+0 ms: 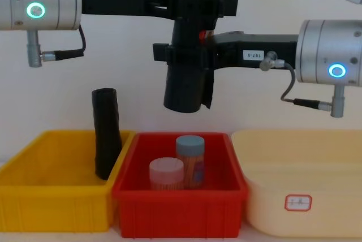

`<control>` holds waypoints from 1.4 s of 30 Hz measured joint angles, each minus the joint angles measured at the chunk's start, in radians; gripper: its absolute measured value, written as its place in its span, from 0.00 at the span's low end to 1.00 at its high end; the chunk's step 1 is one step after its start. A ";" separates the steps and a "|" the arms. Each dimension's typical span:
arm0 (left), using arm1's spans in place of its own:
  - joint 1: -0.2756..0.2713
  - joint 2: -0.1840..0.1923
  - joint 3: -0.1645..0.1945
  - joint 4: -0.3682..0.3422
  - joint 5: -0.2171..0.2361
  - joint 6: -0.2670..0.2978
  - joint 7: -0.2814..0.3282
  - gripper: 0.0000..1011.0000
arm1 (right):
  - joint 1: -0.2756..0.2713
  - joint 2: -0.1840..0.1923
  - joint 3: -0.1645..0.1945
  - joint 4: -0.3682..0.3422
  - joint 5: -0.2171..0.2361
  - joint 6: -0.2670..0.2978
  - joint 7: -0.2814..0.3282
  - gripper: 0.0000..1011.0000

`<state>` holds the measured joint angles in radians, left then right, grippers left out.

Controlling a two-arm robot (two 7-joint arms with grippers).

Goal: Pick up the garbage bag with the one hand and transfer it to the other hand.

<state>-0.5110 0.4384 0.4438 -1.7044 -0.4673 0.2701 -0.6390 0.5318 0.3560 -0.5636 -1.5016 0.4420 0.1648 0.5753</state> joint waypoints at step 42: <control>0.104 0.064 -0.158 -0.046 -0.102 0.002 0.134 0.99 | -0.055 0.090 0.091 -0.053 -0.054 0.120 -0.232 0.55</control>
<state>-0.4069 0.5028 0.2860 -1.7506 -0.5690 0.2721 -0.5047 0.4769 0.4462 -0.4725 -1.5545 0.3880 0.2847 0.3435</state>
